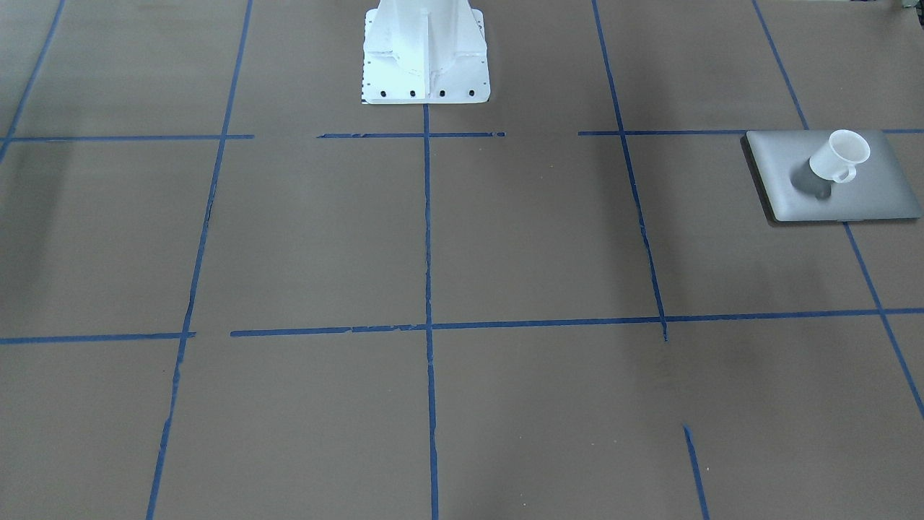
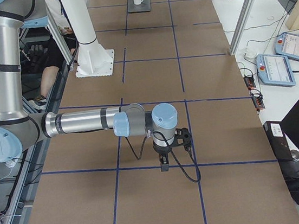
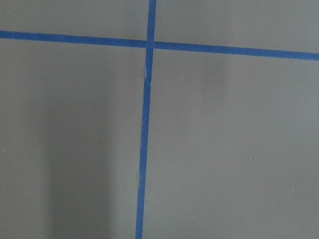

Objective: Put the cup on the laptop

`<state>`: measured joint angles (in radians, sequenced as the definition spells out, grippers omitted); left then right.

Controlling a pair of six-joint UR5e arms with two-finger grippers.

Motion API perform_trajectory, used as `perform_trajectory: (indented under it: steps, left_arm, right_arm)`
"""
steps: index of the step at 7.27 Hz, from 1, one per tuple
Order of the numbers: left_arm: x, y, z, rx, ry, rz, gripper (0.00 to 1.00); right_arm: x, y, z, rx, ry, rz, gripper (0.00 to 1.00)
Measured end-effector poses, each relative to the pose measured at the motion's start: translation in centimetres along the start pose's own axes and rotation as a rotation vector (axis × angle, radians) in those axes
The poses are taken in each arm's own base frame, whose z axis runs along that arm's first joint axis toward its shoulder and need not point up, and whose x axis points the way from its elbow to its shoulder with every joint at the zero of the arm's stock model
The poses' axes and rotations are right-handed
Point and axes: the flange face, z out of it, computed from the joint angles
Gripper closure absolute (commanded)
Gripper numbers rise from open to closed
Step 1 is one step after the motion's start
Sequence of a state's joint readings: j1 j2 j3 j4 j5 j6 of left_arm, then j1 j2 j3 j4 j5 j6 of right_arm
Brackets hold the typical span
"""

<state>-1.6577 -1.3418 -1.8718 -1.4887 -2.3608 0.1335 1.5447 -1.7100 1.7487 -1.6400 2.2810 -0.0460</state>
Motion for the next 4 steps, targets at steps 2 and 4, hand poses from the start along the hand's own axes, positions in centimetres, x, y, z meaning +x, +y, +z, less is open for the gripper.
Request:
perform_trajectory:
  steps: [2, 4]
  left_arm:
    - [0.1, -0.5, 0.0, 0.002, 0.006, 0.006, 0.0]
    - [0.7, -1.9, -0.6, 0.019, 0.008, 0.025, 0.0]
  right_arm:
    - [0.0, 0.0, 0.0, -0.001, 0.0, 0.001, 0.0]
    - [0.0, 0.0, 0.0, -0.001, 0.0, 0.0, 0.0]
